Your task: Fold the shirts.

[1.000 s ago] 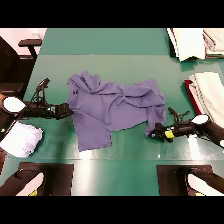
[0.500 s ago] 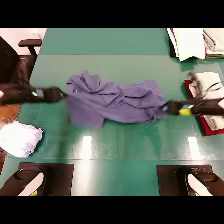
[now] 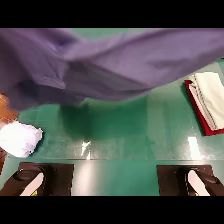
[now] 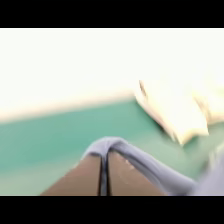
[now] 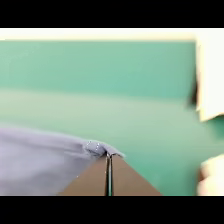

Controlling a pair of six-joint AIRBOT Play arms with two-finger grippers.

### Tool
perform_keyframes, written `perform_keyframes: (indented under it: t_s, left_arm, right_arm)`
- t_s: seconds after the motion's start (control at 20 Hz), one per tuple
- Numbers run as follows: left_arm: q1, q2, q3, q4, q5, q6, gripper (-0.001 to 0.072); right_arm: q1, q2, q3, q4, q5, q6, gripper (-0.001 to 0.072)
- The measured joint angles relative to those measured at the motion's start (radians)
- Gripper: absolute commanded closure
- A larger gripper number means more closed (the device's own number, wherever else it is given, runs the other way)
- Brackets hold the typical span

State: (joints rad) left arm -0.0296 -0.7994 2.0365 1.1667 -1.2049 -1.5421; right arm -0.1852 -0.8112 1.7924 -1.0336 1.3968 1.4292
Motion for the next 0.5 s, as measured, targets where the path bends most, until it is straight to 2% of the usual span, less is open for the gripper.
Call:
perform_keyframes:
  t_s: [0.25,0.5]
  left_arm:
    - [0.0,0.002,0.117,0.066,0.026,-0.064,0.0684]
    - [0.0,-0.043,-0.09,0.106,-0.006,-0.096,0.0683]
  right_arm:
    - [-0.146,-0.08,0.311,-0.01,0.094,0.013,0.0696]
    - [-0.164,-0.159,0.243,-0.015,0.128,0.026,0.0696]
